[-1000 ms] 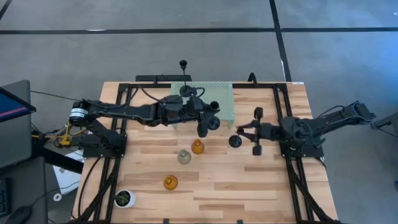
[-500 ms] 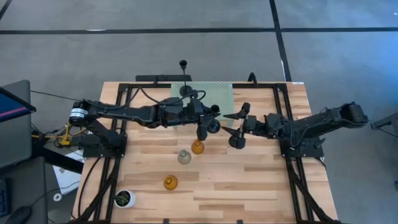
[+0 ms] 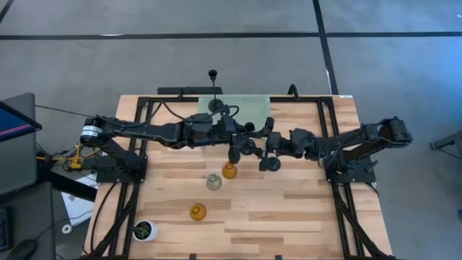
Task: Pick & Place candle stick holders
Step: Put the top black candle holder on the shelf aligned with the other black holder
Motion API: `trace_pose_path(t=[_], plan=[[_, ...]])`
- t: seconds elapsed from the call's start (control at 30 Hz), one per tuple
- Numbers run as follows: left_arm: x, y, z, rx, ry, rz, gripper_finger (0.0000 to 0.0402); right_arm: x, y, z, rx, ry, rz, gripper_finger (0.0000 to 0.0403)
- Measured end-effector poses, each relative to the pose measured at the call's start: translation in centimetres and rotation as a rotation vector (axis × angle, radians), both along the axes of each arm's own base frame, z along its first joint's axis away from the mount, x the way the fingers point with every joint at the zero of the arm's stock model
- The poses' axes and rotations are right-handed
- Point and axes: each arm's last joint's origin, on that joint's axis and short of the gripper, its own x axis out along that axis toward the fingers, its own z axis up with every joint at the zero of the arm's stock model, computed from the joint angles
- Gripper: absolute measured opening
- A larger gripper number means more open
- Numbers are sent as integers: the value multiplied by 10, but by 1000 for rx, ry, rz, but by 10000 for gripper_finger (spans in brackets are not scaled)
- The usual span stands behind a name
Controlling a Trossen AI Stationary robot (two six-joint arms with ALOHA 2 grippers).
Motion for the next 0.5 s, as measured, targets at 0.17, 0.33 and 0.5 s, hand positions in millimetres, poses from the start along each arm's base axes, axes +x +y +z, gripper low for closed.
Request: trace_pose_path(t=[0.17,0.33,0.5], plan=[[0,0,-1,7,17,3,34,1,-1,0,-1,3,-5,69],[0,0,-1,11,16,1,45,-1,-1,2,-14,3,-11,13],[-1,0,0,35,14,3,40,-5,-2,7,-21,-1,-14,8]])
